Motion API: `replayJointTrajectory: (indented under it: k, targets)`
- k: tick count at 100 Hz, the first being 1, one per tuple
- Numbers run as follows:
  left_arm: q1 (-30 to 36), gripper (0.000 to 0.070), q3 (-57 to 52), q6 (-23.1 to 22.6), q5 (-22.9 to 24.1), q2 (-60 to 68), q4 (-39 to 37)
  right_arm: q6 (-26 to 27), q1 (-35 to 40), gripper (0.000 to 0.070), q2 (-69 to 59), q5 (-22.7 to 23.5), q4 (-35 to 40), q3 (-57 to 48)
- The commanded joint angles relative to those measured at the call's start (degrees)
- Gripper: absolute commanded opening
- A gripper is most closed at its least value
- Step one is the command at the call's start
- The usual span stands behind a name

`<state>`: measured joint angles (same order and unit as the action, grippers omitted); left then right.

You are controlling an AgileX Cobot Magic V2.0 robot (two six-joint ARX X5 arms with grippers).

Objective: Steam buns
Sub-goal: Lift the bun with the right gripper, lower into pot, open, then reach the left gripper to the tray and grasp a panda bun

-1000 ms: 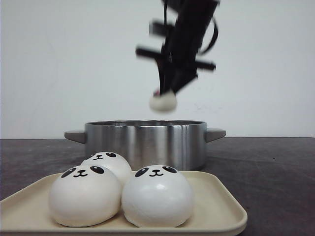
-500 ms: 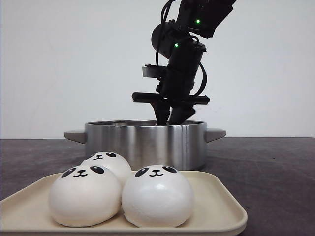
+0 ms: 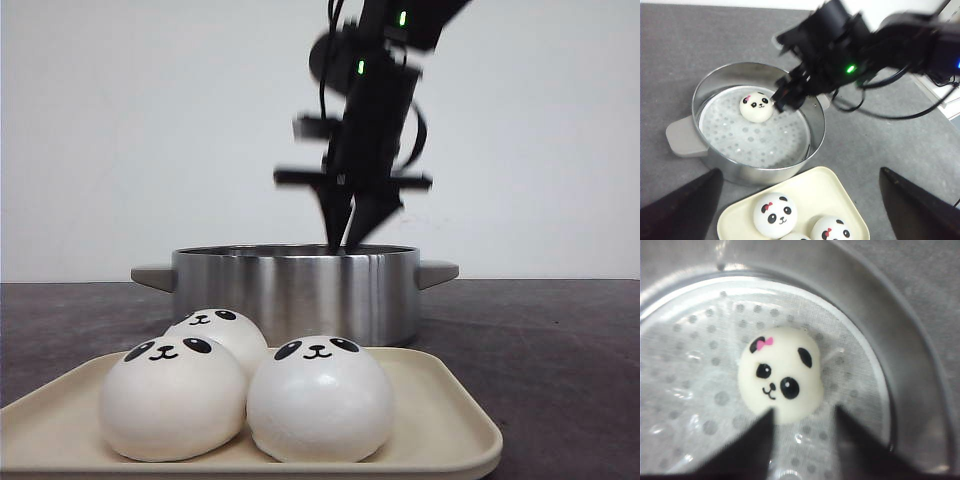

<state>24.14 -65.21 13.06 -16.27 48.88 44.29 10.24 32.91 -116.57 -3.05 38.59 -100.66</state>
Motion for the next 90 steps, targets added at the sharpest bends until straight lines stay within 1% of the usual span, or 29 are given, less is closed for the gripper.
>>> replayJointTrajectory:
  k: [1,17,28,47,60,70,83,90]
  targets:
    - [0.3,0.0592,-1.2,0.1,0.2,1.7,0.7,-0.4,1.4,0.0009,5.6,-0.3,0.0,-2.5]
    - [1.2,0.0592,-1.2,0.0,0.2,6.9,4.6,-0.7,5.1,0.0009,19.3,-4.8,1.9,-2.5]
    - [3.3,0.0592,-1.2,0.0,0.2,12.2,6.6,-2.1,8.4,0.0009,29.2,-6.1,3.5,-2.5]
    - [8.0,0.0592,-1.2,0.0,0.2,22.3,6.8,-1.5,13.8,0.0008,42.0,-9.6,5.3,-2.5]
    - [10.6,0.0592,-1.2,-0.2,0.4,28.7,5.6,-1.2,15.8,0.0008,47.1,-12.0,6.9,-2.5]
    - [12.1,0.0592,-1.2,0.0,1.5,33.0,3.9,-1.2,16.1,0.0008,49.3,-13.5,8.5,-2.5]
    - [13.3,0.0592,-1.2,1.2,4.5,37.3,2.1,-0.3,16.1,0.0008,50.9,-13.6,9.5,-2.5]
    - [13.7,0.0592,-1.2,2.2,4.9,39.2,0.5,-0.3,16.1,0.0008,51.3,-13.6,9.6,-2.5]
